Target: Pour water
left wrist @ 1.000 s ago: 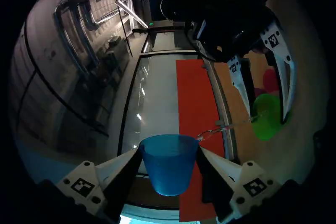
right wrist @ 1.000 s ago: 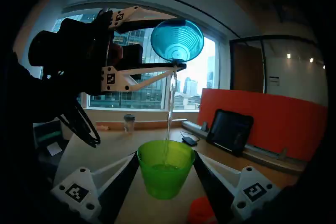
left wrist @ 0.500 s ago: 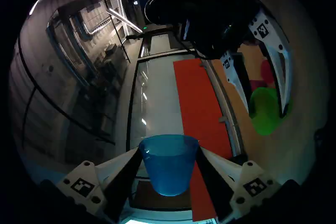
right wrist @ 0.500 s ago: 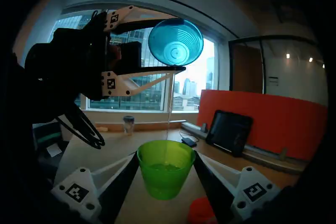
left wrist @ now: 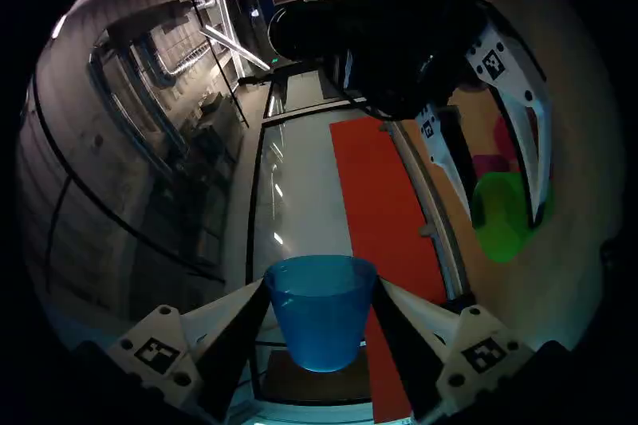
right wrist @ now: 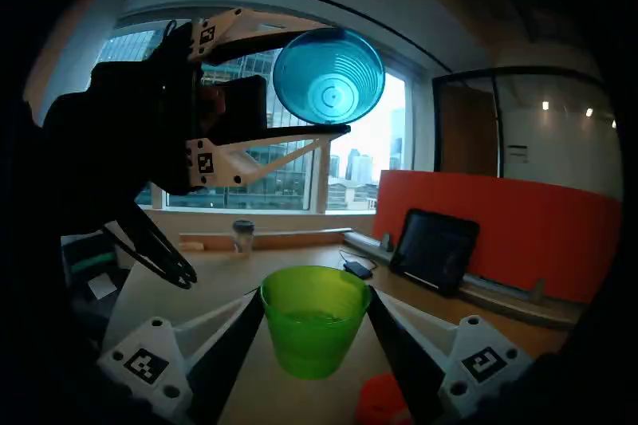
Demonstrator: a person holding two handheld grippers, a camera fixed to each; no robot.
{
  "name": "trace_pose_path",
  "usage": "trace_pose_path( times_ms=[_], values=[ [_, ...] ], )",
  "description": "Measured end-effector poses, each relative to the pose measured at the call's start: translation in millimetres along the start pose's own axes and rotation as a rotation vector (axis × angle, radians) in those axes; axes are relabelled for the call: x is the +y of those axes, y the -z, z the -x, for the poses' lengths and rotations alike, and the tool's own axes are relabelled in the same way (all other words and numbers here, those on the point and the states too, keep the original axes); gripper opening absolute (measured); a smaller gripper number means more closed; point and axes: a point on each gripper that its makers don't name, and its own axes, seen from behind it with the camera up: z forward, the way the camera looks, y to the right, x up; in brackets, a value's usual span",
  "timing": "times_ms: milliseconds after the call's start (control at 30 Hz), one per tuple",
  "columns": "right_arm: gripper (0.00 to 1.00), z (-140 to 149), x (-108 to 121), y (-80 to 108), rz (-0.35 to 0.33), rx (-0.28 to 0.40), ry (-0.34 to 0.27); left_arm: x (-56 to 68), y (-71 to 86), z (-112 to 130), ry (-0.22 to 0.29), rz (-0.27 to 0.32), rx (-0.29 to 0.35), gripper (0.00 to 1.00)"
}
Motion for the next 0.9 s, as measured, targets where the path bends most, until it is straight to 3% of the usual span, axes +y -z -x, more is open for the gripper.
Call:
trace_pose_path(
  times_ms=[200,500,900],
  values=[
    [0.93,-2.2,-0.4,0.4,0.0,0.004,-0.001,2.0,-0.6,6.0,0.071,0.001,-0.003,0.87],
    [0.93,-4.6,0.8,3.0,0.005,0.01,-0.001,13.6,-7.3,21.6,0.309,0.022,-0.017,0.87],
    [0.92,-6.2,6.6,5.9,0.015,0.016,-0.009,18.6,-14.4,33.5,0.614,0.024,-0.015,0.87]
  ],
)
